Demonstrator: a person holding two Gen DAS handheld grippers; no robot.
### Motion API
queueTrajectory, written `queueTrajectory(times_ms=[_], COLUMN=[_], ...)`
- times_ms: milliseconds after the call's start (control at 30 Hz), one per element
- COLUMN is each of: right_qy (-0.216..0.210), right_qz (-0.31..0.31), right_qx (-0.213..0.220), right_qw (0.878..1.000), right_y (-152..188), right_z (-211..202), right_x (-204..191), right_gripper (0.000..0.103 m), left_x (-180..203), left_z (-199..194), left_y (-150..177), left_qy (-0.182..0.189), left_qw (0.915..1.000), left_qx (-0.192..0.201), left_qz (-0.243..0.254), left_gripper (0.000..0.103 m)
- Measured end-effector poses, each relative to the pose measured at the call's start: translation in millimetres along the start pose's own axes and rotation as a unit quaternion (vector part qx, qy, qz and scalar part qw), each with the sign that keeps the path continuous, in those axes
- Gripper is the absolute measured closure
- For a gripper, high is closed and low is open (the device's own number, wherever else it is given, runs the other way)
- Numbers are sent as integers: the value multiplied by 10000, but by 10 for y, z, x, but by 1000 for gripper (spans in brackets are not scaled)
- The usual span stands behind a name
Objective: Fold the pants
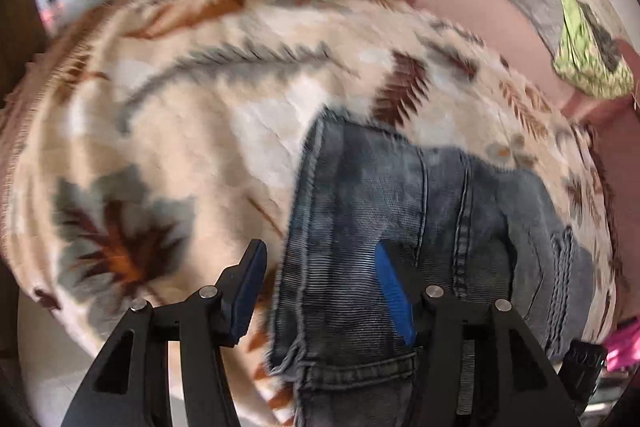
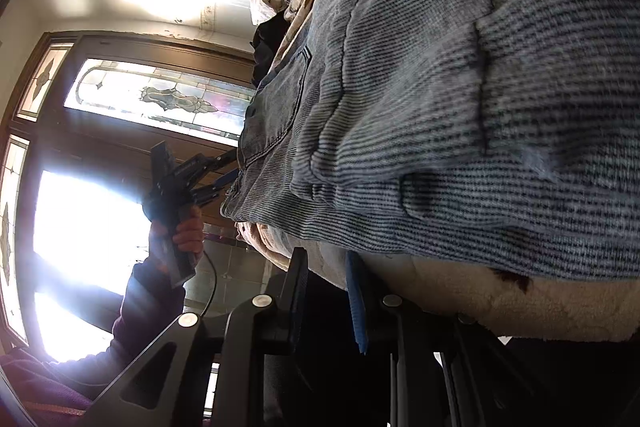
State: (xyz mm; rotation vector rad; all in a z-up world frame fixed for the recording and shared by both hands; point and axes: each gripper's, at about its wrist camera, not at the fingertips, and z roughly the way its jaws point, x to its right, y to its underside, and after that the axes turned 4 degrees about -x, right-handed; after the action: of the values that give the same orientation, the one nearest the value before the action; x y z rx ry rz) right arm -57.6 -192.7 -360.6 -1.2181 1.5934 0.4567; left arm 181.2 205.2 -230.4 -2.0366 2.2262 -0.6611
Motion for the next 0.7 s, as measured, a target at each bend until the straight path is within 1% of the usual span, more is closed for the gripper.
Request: queueTrajectory(times_ms=[33, 67, 100, 167, 233, 267, 333, 400, 433, 500, 533, 600, 700], right_qy=[3, 8, 10, 12, 1, -8, 15, 118, 171, 150, 196, 331, 328], right_qz=[5, 9, 7, 5, 7, 10, 8, -53, -98, -272, -458, -693, -757], right_qx=[0, -1, -1, -5, -11, -17, -23, -26, -32, 18, 90, 244, 532], right_qw=[10000, 10000, 10000, 10000, 10000, 10000, 10000, 9999, 9998, 9995, 9987, 9967, 9952], right_y=[-1, -2, -3, -4, -5, -8, -10, -3, 0, -1, -8, -45, -116], right_z=[4, 8, 6, 4, 7, 6, 7, 10, 5, -39, -85, -185, -347], right_x=[3, 5, -1, -4, -1, 0, -20, -74, -121, -238, -335, -484, -595], right_gripper=[80, 80, 80, 80, 80, 80, 80, 80, 78, 79, 79, 79, 79], left_x=[12, 6, 17, -1, -24, -32, -22, 36, 95, 212, 265, 380, 630], left_z=[66, 93, 57, 4, -31, -45, -69, -89, -94, -140, -202, -364, -656], left_y=[31, 76, 134, 245, 311, 330, 336, 322, 313, 292, 292, 293, 303], left_qy=[37, 34, 70, 225, 301, 311, 310, 211, 111, -72, -89, -67, 5], left_qw=[9999, 9999, 10000, 9997, 9995, 9995, 9995, 9998, 9999, 9997, 9995, 9988, 9964], left_qx=[-124, -116, 5, 3, -17, -18, -25, -5, 15, 114, 193, 386, 649], left_qz=[34, 28, 52, 102, 82, 64, 17, 16, 62, 189, 228, 308, 551], left_gripper=[46, 46, 46, 51, 62, 64, 75, 80, 82, 83, 84, 84, 85])
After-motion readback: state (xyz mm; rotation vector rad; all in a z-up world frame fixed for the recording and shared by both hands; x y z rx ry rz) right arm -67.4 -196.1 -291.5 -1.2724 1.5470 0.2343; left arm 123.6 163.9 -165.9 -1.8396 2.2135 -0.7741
